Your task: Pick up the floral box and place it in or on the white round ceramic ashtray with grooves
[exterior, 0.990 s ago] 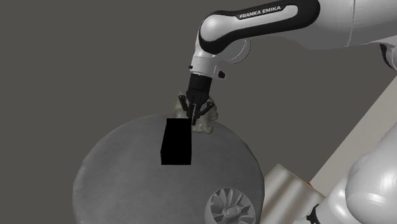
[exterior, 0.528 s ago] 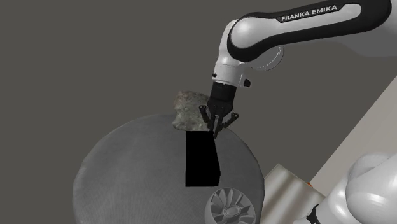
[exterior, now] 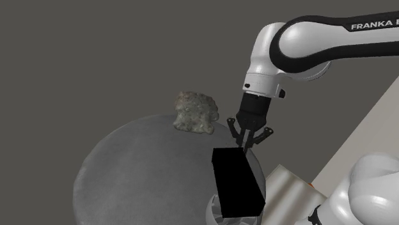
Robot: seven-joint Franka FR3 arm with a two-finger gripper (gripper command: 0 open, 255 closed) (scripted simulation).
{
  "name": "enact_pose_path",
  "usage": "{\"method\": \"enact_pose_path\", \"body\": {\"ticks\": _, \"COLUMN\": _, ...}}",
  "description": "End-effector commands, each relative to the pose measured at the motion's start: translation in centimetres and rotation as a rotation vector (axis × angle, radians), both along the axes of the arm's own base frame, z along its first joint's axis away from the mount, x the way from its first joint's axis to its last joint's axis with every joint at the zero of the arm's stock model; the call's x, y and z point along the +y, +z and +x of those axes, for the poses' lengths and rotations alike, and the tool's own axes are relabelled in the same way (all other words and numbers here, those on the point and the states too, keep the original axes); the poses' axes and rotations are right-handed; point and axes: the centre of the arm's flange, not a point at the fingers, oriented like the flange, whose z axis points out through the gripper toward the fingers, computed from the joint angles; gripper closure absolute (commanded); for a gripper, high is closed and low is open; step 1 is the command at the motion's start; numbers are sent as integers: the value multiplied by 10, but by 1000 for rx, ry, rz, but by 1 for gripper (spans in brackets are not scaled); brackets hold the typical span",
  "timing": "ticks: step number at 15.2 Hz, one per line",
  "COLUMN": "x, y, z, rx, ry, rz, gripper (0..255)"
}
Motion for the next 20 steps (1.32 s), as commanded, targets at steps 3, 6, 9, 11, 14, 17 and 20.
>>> {"method": "enact_pose_path", "body": {"ticks": 3, "x": -4, "y": -10, "z": -26, "rx": 0, "ry": 0, "rz": 1, "gripper": 255}}
{"method": "enact_pose_path", "body": {"ticks": 6, "x": -4, "y": -26, "z": -26, "rx": 0, "ry": 0, "rz": 1, "gripper": 255}}
{"method": "enact_pose_path", "body": {"ticks": 9, "x": -4, "y": -42, "z": -26, "rx": 0, "ry": 0, "rz": 1, "gripper": 255}}
{"method": "enact_pose_path", "body": {"ticks": 11, "x": -4, "y": -52, "z": -26, "rx": 0, "ry": 0, "rz": 1, "gripper": 255}}
{"method": "enact_pose_path", "body": {"ticks": 14, "x": -4, "y": -68, "z": -26, "rx": 0, "ry": 0, "rz": 1, "gripper": 255}}
{"method": "enact_pose_path", "body": {"ticks": 17, "x": -4, "y": -84, "z": -26, "rx": 0, "ry": 0, "rz": 1, "gripper": 255}}
{"method": "enact_pose_path", "body": {"ticks": 20, "x": -4, "y": -89, "z": -26, "rx": 0, "ry": 0, "rz": 1, "gripper": 255}}
